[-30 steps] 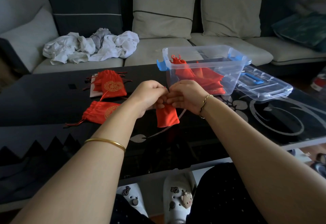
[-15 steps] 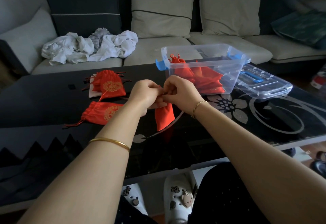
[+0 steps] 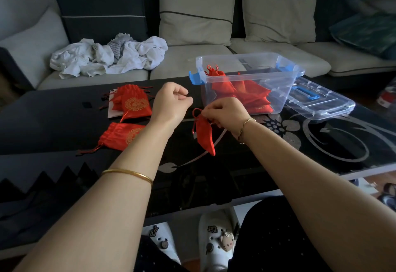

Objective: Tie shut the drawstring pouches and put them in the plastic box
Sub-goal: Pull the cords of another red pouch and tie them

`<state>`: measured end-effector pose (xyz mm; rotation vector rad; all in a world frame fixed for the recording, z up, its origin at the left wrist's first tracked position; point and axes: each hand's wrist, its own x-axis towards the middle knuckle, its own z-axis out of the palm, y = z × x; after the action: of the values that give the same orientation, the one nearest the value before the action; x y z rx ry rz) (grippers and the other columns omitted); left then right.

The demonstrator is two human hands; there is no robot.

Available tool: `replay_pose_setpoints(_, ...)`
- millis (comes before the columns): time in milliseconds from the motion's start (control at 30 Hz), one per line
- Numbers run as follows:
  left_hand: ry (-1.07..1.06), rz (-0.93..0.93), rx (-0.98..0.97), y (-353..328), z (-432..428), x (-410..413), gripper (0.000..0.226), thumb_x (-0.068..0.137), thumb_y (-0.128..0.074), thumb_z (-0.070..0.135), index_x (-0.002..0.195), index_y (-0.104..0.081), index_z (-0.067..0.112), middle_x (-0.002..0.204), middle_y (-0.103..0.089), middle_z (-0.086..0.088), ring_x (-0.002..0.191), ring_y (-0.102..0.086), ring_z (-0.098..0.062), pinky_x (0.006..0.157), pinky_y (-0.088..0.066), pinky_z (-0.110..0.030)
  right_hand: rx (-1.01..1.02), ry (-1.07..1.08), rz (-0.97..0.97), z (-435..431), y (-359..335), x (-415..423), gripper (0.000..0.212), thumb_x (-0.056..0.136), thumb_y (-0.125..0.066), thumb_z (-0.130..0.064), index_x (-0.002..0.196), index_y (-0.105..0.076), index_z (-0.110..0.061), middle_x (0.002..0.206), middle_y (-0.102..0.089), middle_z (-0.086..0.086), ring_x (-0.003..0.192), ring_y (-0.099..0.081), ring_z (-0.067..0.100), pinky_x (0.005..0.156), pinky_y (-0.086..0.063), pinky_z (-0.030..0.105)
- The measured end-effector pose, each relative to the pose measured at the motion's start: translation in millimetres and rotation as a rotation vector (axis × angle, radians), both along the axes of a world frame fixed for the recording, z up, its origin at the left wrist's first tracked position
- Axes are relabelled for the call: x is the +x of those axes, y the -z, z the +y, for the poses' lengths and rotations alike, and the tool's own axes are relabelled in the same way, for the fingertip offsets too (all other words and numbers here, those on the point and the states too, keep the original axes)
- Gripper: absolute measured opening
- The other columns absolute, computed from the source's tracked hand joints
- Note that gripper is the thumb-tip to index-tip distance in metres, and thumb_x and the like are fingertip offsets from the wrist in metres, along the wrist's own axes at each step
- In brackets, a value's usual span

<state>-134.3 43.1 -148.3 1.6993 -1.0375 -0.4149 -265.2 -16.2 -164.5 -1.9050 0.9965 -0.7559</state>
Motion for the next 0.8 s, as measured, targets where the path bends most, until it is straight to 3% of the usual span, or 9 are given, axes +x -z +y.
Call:
replay_pose_setpoints(67,0.075,-0.123,-0.034,-2.1,3.3,-1.0,0.007,0.081,-0.065,0.010,0.082,-0.064,0.016,0.076,-0.056,0.004,0.073,-0.056,-0.010,0.073,-0.050,-0.025,0.196,0.030,-0.093,-1.9,1.9,-2.1,0.010,0.084,-0.063,-0.007,0.075,-0.067,-0.005,0.062,-0.055,0.001,0.053,-0.046,0.008,0.049,-0.040,0.015)
replay_pose_setpoints(167,0.171,-0.363,0.015,-1.9,5.8,-6.3,0.008,0.077,-0.071,0.014,0.078,-0.071,0.022,0.088,-0.053,0.004,0.072,-0.049,-0.003,0.068,-0.037,-0.011,0.373,0.043,-0.187,-2.9,2.0,-4.1,0.015,0.084,-0.063,-0.004,0.070,-0.063,-0.002,0.059,-0.051,0.005,0.050,-0.042,0.009,0.048,-0.037,0.019)
replay_pose_setpoints(367,0.123,-0.579,0.107,6.9,2.0,-7.0,0.014,0.075,-0.077,0.023,0.088,-0.075,0.019,0.099,-0.051,-0.003,0.096,-0.054,-0.021,0.083,-0.047,-0.032,0.462,-0.005,-0.268,-4.4,1.8,-5.3,0.014,0.087,-0.060,-0.004,0.074,-0.064,-0.003,0.060,-0.050,0.004,0.050,-0.041,0.008,0.046,-0.037,0.015)
replay_pose_setpoints(467,0.117,-0.596,0.093,9.3,0.8,-9.3,0.011,0.078,-0.074,0.021,0.087,-0.073,0.016,0.100,-0.051,-0.003,0.100,-0.053,-0.024,0.084,-0.048,-0.036,0.471,-0.033,-0.283,-3.4,0.8,-5.7,0.012,0.088,-0.059,-0.004,0.077,-0.064,-0.003,0.061,-0.050,0.003,0.052,-0.042,0.008,0.048,-0.039,0.015)
replay_pose_setpoints(567,0.112,-0.565,0.107,7.8,0.7,-8.9,0.006,0.080,-0.071,0.019,0.083,-0.070,0.014,0.094,-0.049,0.000,0.090,-0.053,-0.019,0.074,-0.043,-0.031,0.444,-0.037,-0.261,-5.5,1.4,-7.9,0.011,0.085,-0.062,-0.003,0.075,-0.064,-0.004,0.063,-0.052,0.004,0.053,-0.042,0.008,0.047,-0.039,0.014)
replay_pose_setpoints(667,0.069,-0.490,0.142,6.3,3.2,-0.3,0.004,0.084,-0.066,0.014,0.081,-0.066,0.012,0.095,-0.051,-0.001,0.087,-0.051,-0.016,0.072,-0.034,-0.025,0.358,0.063,-0.194,-16.5,6.6,-19.5,0.014,0.083,-0.065,-0.002,0.070,-0.063,-0.007,0.063,-0.053,0.006,0.053,-0.043,0.010,0.049,-0.041,0.017)
replay_pose_setpoints(800,0.067,-0.298,0.206,5.7,4.5,-2.1,0.013,0.088,-0.061,0.011,0.075,-0.060,0.014,0.084,-0.055,0.003,0.084,-0.051,-0.015,0.067,-0.038,-0.023,0.232,0.166,-0.100,-25.8,17.3,-27.0,0.020,0.084,-0.064,-0.005,0.066,-0.061,-0.011,0.060,-0.050,0.003,0.052,-0.041,0.009,0.047,-0.040,0.015)
